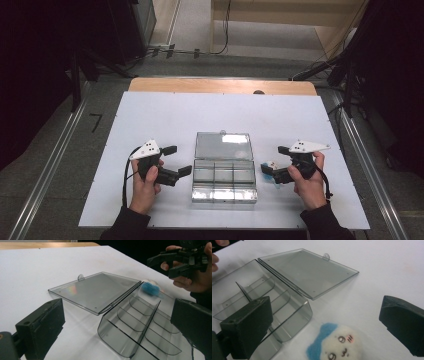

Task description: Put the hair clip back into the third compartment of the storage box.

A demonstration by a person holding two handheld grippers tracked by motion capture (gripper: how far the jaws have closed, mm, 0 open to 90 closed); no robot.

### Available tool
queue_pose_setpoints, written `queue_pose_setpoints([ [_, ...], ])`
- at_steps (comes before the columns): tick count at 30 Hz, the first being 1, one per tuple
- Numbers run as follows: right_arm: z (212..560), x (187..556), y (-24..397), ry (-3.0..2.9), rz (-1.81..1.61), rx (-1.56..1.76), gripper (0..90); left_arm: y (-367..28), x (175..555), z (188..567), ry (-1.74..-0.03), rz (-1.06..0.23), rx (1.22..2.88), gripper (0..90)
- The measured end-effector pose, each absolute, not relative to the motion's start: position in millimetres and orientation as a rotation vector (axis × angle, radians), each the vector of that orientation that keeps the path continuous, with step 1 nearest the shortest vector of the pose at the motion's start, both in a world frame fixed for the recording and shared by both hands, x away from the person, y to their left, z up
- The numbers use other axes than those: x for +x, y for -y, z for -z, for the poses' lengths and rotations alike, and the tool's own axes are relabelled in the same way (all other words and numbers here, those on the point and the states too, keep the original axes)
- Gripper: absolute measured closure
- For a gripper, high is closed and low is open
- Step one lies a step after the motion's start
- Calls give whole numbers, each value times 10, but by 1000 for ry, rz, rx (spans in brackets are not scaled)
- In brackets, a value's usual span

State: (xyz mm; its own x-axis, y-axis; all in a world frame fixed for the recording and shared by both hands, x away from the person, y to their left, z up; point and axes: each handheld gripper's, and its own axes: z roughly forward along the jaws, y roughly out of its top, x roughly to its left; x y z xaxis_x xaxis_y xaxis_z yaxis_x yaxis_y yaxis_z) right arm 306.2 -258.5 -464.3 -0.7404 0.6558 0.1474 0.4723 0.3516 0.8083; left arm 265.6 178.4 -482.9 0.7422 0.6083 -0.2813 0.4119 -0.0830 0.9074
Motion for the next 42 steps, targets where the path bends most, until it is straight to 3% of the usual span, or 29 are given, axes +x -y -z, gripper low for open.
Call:
queue_pose_setpoints([
  [27,4720,3012,2768,-2445,-1218,1039,56,-2068,2447,4931,-852,-214,1707,0],
  [29,4733,3008,2769,-2450,-1217,1042,109,-2088,2430,4934,-853,-220,1710,0],
  [42,4905,3009,2665,-2532,-1125,1023,221,-2317,2365,5023,-909,-251,1688,0],
])
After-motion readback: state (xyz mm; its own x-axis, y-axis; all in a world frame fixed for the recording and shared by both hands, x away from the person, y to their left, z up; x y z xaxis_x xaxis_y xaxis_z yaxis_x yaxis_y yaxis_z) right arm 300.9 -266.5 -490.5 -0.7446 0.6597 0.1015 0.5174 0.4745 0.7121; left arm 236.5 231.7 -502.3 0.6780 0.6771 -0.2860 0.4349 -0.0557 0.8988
